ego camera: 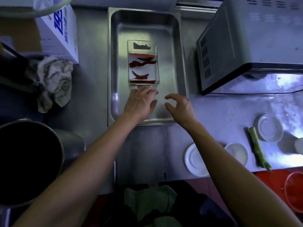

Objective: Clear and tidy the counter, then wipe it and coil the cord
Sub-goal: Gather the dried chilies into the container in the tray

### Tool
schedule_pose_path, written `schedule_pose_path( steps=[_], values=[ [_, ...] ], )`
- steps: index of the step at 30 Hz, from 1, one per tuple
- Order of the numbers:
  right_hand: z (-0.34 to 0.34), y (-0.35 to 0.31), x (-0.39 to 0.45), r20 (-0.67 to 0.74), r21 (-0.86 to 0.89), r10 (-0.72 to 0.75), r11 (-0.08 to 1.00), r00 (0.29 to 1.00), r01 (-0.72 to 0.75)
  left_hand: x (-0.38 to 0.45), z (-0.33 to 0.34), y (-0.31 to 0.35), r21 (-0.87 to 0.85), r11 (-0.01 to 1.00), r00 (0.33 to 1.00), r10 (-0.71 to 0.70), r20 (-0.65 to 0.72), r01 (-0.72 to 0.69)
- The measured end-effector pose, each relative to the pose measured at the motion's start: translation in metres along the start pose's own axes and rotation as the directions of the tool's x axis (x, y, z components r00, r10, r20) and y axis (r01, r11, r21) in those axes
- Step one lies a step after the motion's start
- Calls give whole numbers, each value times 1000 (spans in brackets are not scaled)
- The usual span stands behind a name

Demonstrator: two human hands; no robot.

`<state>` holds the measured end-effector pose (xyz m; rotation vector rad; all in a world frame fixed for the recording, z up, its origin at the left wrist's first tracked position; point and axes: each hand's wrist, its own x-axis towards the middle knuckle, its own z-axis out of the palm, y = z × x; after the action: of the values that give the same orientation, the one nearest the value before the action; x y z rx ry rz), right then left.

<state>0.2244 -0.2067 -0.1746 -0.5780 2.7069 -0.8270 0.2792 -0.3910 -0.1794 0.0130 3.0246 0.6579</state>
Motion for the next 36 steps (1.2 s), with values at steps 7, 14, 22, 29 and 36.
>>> schedule_pose_path(
  steps=[7,14,22,29,36],
  values=[
    [-31,21,-44,-48,88,100,992,994,-96,-29,0,20,74,994,976,-96,194,83],
    [-62,56,-116,-35,121,121,986,992,-116,-60,2,61,168,977,957,-170,237,132],
    [-123,127,-250,-96,192,236,958,967,-215,-92,25,188,142,990,973,-55,223,24],
    [-185,207,-377,-208,260,400,902,893,-344,-94,74,342,141,973,939,131,316,-183],
    [-224,265,-463,-350,349,555,825,755,-444,-87,111,453,157,907,861,300,411,-390]
  ],
)
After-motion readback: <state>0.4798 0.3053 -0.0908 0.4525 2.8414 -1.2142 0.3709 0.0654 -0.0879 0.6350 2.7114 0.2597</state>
